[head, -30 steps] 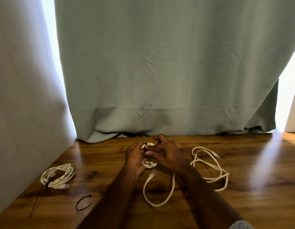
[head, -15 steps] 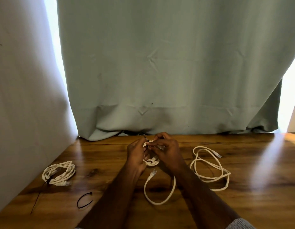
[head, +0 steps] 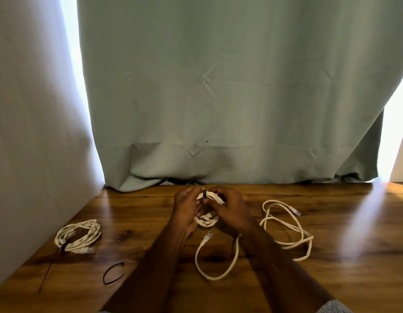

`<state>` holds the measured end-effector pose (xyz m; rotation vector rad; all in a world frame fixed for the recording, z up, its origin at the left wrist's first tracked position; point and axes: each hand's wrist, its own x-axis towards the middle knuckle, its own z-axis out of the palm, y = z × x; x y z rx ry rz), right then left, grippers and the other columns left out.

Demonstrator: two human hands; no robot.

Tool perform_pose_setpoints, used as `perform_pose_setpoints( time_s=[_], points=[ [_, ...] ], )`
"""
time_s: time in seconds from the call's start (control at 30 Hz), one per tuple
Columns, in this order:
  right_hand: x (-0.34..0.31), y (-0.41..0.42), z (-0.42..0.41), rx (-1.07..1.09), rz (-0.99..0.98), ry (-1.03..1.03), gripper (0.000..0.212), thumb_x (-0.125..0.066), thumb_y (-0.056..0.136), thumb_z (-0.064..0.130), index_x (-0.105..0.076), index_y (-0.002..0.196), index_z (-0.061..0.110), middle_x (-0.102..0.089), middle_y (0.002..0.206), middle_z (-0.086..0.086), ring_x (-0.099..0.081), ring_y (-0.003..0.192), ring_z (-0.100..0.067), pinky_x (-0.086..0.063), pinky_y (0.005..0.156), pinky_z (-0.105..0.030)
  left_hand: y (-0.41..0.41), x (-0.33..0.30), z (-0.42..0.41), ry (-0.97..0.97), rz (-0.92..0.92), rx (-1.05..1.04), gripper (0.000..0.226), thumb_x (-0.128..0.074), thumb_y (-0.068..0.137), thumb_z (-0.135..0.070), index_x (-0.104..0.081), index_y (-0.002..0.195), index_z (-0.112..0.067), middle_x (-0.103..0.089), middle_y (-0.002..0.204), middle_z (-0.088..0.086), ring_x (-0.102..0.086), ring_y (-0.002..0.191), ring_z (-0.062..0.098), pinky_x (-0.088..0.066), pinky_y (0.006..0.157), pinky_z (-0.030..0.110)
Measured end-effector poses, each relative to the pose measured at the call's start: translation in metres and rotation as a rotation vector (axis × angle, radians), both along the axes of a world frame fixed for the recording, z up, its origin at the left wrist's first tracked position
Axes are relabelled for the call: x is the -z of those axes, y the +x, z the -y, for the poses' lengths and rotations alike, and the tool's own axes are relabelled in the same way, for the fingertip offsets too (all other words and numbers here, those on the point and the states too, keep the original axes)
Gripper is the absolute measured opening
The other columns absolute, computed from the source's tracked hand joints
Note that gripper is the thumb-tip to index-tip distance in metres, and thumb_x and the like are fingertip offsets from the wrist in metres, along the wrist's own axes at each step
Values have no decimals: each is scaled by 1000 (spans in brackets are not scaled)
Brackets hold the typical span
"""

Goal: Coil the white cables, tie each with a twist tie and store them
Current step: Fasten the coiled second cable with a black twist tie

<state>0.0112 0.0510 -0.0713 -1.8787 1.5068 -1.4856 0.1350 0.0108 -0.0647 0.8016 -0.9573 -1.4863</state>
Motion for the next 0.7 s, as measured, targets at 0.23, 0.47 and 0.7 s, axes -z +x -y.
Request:
perform_pose_setpoints(
  time_s=[0.23,0.47,0.7],
  points=[
    [-14,5,-9,-257,402,121,25,-66,86,-12,-73,108,-2,-78,91,-12,-76,79,-22,-59,73,-28,3,-9,-8,-148,41,31,21,-51,95,0,-59,75,-2,-53,42,0,-42,28,5,-29,31,13],
    [-20,-10,-10,-318,703,402,26,-57,99,15,-75,111,2,-75,108,-19,-71,98,-30,-56,89,-42,8,-3,-9,-235,93,67,18,-61,90,-1,-72,76,-5,-71,69,11,-61,48,13,-43,42,18],
    [-20,-12,-3,-135,945,333,12,-64,87,-10,-71,96,-4,-74,80,-17,-72,64,-24,-62,60,-31,1,2,-9,-382,270,102,24,-62,92,-6,-75,74,-15,-63,59,-2,-51,52,14,-41,52,26]
  ],
)
